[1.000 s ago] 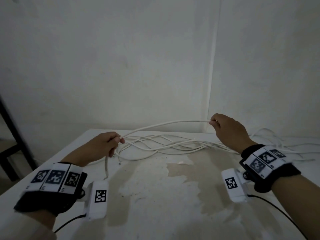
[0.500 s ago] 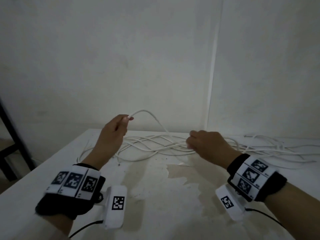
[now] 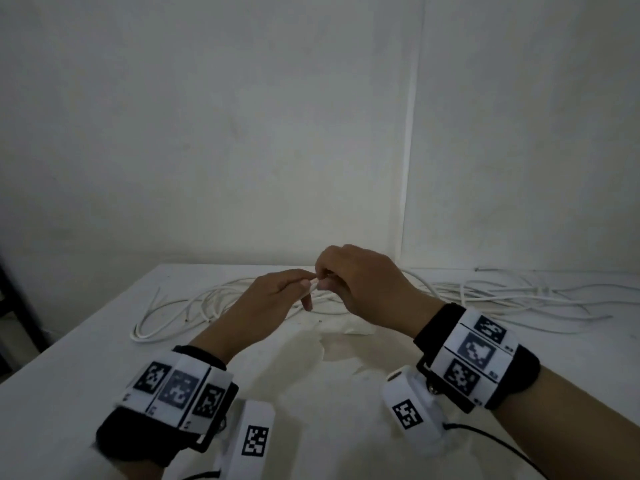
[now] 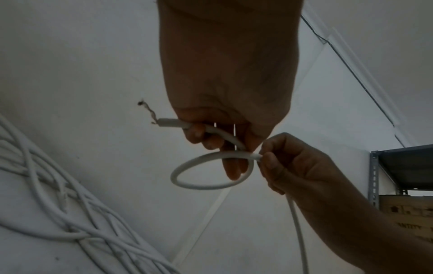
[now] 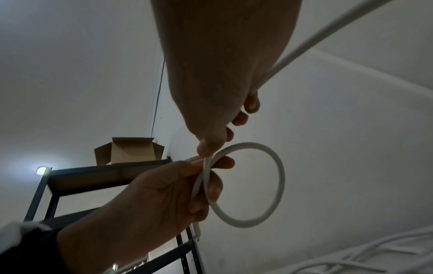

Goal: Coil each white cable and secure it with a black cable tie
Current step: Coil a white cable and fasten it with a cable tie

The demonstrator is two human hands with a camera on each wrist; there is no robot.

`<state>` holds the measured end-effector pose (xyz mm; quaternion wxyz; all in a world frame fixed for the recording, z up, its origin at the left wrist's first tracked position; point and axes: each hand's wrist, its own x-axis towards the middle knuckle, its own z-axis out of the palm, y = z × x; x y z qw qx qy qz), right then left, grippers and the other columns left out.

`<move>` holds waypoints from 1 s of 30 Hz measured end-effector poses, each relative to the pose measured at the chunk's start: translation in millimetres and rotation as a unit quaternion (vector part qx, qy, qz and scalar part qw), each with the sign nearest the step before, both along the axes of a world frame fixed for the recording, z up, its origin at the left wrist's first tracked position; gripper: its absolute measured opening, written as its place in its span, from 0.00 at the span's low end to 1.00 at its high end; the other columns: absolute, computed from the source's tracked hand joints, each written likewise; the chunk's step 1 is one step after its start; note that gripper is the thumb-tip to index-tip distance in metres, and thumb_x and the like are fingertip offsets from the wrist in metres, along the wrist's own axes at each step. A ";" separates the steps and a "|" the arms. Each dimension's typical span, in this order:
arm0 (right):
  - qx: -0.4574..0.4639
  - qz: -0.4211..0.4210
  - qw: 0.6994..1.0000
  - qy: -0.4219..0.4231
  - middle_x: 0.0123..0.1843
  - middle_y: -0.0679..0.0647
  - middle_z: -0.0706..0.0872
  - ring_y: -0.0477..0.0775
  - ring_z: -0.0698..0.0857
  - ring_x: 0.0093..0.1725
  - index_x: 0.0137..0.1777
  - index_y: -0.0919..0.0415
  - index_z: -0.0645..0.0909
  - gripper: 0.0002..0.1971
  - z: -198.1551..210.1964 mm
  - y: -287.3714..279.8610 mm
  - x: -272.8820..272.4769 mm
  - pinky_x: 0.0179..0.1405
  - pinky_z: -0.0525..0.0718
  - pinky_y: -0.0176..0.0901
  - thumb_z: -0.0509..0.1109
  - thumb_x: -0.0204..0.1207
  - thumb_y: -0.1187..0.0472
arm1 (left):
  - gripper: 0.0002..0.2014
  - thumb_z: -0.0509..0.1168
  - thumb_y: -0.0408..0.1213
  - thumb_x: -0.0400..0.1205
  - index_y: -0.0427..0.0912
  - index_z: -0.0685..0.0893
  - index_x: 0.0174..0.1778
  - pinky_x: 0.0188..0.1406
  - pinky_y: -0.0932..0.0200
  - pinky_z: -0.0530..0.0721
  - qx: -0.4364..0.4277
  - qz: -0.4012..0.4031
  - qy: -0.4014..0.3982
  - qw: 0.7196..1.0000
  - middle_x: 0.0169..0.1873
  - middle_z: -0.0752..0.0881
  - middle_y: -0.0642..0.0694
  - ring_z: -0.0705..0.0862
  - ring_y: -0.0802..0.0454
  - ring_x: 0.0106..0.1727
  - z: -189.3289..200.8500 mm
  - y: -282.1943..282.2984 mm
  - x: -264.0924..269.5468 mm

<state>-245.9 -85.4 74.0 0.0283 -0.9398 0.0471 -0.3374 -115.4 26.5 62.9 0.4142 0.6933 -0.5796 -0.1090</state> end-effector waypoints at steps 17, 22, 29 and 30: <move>0.379 0.034 0.920 0.091 0.31 0.50 0.87 0.37 0.74 0.24 0.37 0.52 0.79 0.12 9.1 -8.1 -11.0 0.27 0.70 0.28 0.61 0.82 0.56 | 0.11 0.56 0.46 0.84 0.56 0.79 0.37 0.30 0.71 0.70 0.020 0.024 -0.063 0.998 0.28 0.77 0.56 0.73 0.61 0.29 5.9 -5.1 -7.8; 0.434 0.050 0.896 0.075 0.35 0.51 0.89 0.44 0.80 0.35 0.37 0.53 0.79 0.11 8.4 -8.2 -11.5 0.37 0.74 0.31 0.62 0.81 0.59 | 0.10 0.65 0.46 0.79 0.55 0.83 0.31 0.31 0.70 0.70 -0.046 0.045 -0.009 0.998 0.29 0.84 0.46 0.75 0.60 0.31 4.7 -4.5 -7.6; 0.455 0.041 0.888 0.052 0.39 0.55 0.90 0.43 0.70 0.20 0.40 0.59 0.79 0.09 13.4 -4.6 -12.7 0.22 0.68 0.24 0.62 0.81 0.61 | 0.08 0.71 0.44 0.74 0.44 0.88 0.32 0.28 0.76 0.69 -0.105 0.091 0.022 0.990 0.22 0.83 0.63 0.78 0.68 0.26 5.0 -10.6 -8.9; 0.460 0.041 0.886 0.048 0.41 0.57 0.90 0.39 0.68 0.17 0.41 0.61 0.79 0.09 13.8 -4.0 -13.0 0.19 0.66 0.24 0.62 0.81 0.62 | 0.09 0.72 0.44 0.73 0.45 0.87 0.30 0.27 0.76 0.69 -0.110 0.101 0.024 0.989 0.20 0.82 0.65 0.77 0.69 0.25 5.0 -11.1 -8.4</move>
